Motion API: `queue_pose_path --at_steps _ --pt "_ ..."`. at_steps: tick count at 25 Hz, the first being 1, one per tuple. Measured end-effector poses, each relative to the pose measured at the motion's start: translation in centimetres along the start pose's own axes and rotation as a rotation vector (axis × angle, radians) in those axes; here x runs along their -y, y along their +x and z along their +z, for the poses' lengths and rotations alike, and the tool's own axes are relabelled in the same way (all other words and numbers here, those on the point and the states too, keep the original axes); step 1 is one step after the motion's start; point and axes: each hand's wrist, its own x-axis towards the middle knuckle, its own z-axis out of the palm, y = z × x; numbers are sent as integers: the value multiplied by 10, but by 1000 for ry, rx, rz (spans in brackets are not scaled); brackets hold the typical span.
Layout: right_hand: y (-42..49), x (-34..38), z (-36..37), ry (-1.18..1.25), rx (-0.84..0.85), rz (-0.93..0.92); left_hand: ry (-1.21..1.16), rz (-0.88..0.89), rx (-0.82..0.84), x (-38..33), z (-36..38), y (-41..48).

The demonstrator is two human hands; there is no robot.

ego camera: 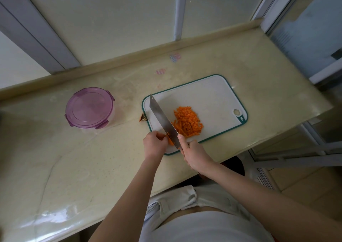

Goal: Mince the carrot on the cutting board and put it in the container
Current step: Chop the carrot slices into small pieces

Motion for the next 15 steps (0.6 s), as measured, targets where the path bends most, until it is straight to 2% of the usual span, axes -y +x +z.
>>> queue_pose_path --at_steps 6,15 --pt "4 2 5 -151 10 12 0 -57 38 -5 -1 4" --pt "3 -1 6 -60 41 -70 21 -80 60 -7 -2 6"
